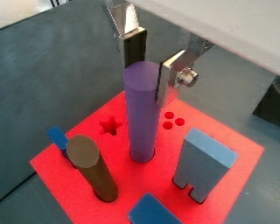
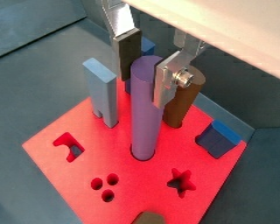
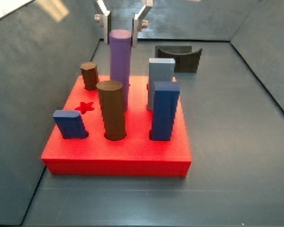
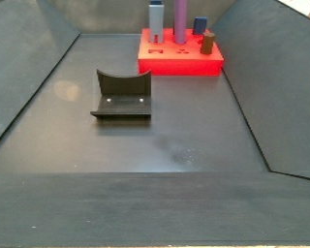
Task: Pick up the round object. Move up. Move to above the board. Insert the round object.
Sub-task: Insert the round object.
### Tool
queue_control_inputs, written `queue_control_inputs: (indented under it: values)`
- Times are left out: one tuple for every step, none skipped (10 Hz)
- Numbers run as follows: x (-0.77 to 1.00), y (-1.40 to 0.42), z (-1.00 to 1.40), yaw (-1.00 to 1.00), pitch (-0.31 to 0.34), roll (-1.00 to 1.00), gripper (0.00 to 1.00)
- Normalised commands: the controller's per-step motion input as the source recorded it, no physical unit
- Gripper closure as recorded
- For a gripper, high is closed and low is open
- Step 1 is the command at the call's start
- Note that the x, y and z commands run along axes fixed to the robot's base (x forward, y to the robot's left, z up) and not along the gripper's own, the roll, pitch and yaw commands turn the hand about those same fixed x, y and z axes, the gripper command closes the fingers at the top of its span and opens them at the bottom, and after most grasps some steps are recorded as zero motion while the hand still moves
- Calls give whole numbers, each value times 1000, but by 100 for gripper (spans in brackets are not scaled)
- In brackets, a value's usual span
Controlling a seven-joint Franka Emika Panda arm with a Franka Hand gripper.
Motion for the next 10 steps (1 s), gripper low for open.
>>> queue_control_inputs:
  values:
    - [0, 0, -503, 83, -56, 93, 100]
    - [0, 0, -626, 49, -20, 13, 100]
    - [0, 0, -760, 0, 0, -7, 100]
    - [0, 0, -814, 0, 0, -44, 100]
    - [0, 0, -840, 0, 0, 0, 100]
    - [0, 0, -877, 0, 0, -23, 100]
    - [77, 0, -794, 0, 0, -109, 100]
    - [23, 0, -166, 0, -17, -64, 100]
    - [0, 0, 0, 0, -9, 0, 100]
    - [0, 0, -6, 0, -3, 0, 100]
